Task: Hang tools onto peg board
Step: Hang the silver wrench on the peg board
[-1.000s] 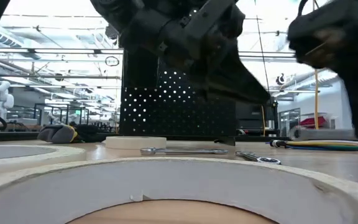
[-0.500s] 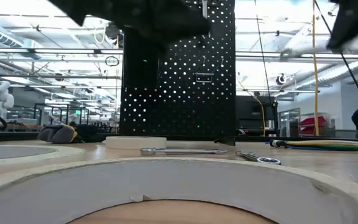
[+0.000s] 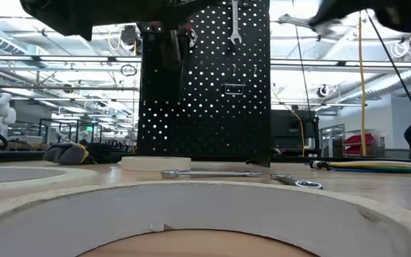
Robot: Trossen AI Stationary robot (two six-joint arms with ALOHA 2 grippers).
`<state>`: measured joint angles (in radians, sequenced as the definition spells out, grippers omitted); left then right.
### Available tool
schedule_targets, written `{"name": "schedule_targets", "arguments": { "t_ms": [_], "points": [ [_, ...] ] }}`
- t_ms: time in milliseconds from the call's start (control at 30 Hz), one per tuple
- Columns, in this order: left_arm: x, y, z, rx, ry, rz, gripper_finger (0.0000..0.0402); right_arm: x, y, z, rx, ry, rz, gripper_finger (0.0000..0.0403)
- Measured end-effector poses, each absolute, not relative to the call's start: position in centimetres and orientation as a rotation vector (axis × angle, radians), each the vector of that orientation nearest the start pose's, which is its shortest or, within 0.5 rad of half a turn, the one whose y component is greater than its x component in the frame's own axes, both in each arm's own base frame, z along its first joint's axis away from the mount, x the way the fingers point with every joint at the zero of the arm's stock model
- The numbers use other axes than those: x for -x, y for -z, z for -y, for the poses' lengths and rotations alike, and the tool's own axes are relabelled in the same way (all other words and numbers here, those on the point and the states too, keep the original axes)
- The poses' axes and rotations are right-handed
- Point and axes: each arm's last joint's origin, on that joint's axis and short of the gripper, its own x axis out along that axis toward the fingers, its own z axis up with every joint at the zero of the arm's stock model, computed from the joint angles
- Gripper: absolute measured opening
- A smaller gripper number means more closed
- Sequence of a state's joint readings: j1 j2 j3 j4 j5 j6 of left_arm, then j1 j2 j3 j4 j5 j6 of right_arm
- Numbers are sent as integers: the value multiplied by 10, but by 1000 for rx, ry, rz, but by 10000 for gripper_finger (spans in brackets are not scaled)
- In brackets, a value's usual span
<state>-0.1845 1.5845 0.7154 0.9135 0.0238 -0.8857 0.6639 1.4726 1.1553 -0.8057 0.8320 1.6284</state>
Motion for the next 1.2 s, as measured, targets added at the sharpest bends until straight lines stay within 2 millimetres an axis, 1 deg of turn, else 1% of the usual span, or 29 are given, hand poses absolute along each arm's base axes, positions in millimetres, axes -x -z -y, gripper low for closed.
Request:
{"name": "schedule_targets", "arguments": {
  "t_ms": [100, 267, 367, 467, 700, 800, 900, 1033, 1100, 1200],
  "points": [
    [-322, -230, 61, 911, 220, -35, 64, -250, -276, -154, -736, 622, -437, 2],
    [-327, -242, 63, 903, 244, -3, 111, -270, -289, -149, -685, 478, -402, 2],
    [-328, -246, 66, 843, 253, 7, 139, -278, -294, -144, -671, 436, -383, 2],
    [-328, -246, 68, 773, 258, 15, 155, -283, -297, -141, -668, 407, -369, 2],
    [-328, -246, 67, 649, 193, 42, 157, -292, -303, -133, -681, 344, -341, 2],
    [-328, -245, 68, 631, 193, 36, 157, -293, -303, -131, -688, 339, -351, 2],
    [-328, -245, 69, 625, 260, 11, 157, -293, -302, -132, -698, 329, -363, 2],
    [-327, -243, 69, 612, 399, -51, 158, -292, -301, -132, -709, 333, -379, 2],
    [-326, -243, 64, 607, 452, -93, 158, -292, -301, -132, -713, 327, -386, 2],
    [-324, -243, 53, 611, 457, -157, 158, -291, -302, -131, -715, 323, -387, 2]
  ]
}}
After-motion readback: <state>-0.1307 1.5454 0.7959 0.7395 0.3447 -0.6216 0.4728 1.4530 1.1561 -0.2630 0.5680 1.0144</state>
